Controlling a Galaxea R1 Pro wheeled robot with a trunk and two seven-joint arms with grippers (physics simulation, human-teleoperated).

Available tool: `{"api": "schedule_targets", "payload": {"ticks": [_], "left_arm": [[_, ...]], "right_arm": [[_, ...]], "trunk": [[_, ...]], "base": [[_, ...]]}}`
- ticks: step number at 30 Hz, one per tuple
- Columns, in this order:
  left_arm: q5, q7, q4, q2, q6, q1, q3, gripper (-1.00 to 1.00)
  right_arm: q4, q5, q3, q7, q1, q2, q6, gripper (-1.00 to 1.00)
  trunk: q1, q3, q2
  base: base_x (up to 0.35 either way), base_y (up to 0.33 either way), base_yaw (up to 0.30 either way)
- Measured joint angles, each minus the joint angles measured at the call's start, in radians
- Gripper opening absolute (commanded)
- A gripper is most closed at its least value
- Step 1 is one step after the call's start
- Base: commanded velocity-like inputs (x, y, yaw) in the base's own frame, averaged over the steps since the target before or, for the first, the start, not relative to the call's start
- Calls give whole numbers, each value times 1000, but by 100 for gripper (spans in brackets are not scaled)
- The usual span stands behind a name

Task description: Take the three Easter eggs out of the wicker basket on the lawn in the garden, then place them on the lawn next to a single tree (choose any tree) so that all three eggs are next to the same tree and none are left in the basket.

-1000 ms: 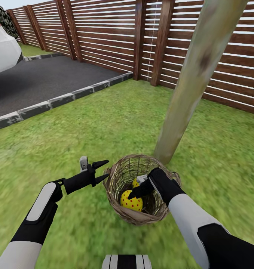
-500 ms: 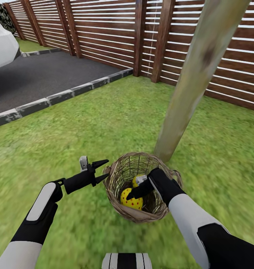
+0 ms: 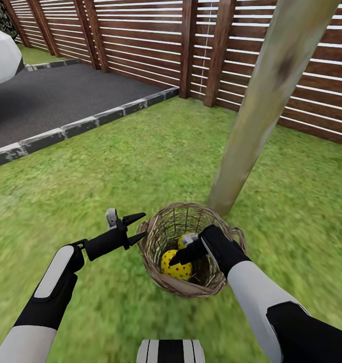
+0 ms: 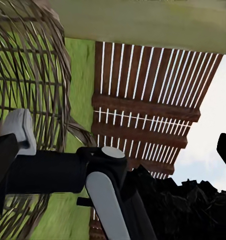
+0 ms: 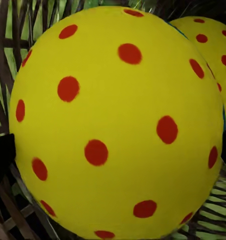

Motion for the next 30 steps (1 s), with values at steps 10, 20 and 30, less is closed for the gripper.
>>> {"api": "schedule_targets", "payload": {"ticks": [10,20,30], "left_arm": [[0,-1,-28,0,1,0,-1,100],[-1,0,-36,-1,0,0,0,100],[3,0,40,-2,0,0,0,100]], "right_arm": [[-37,-13,1,2,1,-2,-8,-100],[-48,-13,2,3,1,-2,-7,-100],[36,12,3,0,1,-2,-16,-100]], "trunk": [[2,-16,-1],[2,-19,-1],[-2,19,1]], "base": [[0,0,0],[0,0,0],[0,0,0]]}}
